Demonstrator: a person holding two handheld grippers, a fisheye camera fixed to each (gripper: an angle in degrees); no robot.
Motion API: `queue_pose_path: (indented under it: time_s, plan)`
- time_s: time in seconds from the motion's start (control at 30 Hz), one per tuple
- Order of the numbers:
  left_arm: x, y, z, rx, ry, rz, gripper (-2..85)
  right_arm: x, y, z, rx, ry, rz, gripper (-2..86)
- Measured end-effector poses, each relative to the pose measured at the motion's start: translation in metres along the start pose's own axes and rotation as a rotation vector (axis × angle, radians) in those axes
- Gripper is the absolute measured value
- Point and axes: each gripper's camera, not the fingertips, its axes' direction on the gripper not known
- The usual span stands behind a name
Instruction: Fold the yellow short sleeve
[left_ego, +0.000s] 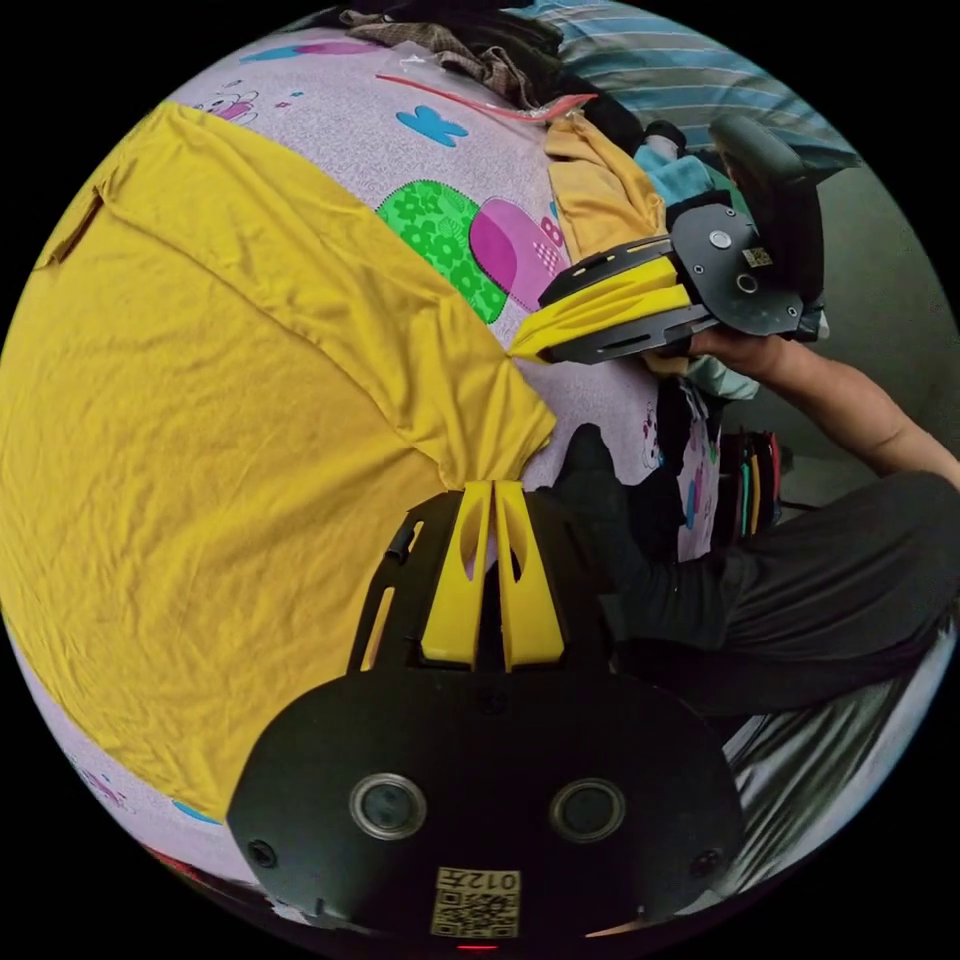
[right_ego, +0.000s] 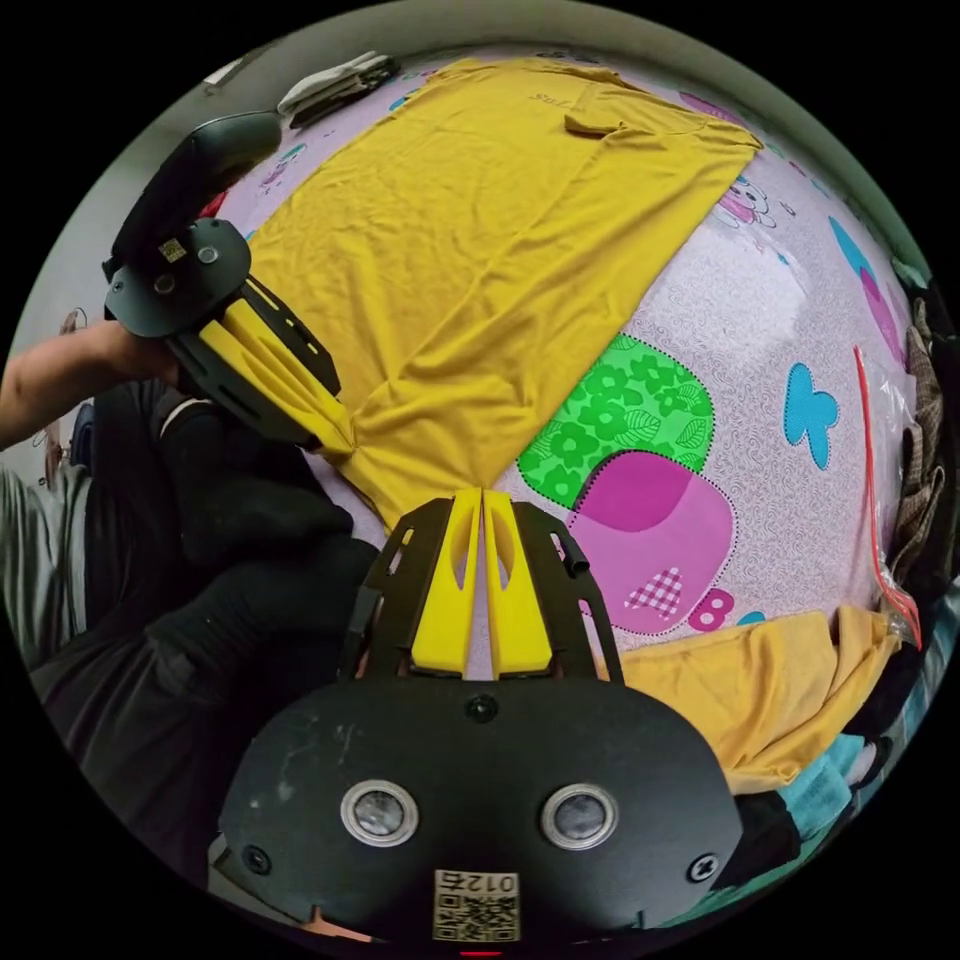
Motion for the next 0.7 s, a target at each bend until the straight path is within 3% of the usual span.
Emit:
queue_pose_path:
  time_s: [0.2, 0.37, 0.57, 0.7]
  plan:
    - [-0.002, 0.027, -0.005, -0.039, -0.022, -0.012, 0.7, -0.017, -0.017, 0.022, -0.033, -0.066, -0.063, -0.8]
    - [-0.009, 0.056, -0.041, 0.034, 0.043, 0.002, 0.7, -0.017, -0.029, 0.035, -0.045, -0.061, -0.061, -0.9]
    - [-0.066, 0.121, -0.143, 0.322, 0.021, -0.133, 0.8, -0.008, -0.051, 0.017, 0.014, -0.13, -0.019, -0.8]
    - [-0.144, 0.195, -0.227, 0.694, -0.004, -0.468, 1.1, -0.01, -0.077, -0.005, 0.057, -0.116, -0.035, -0.8]
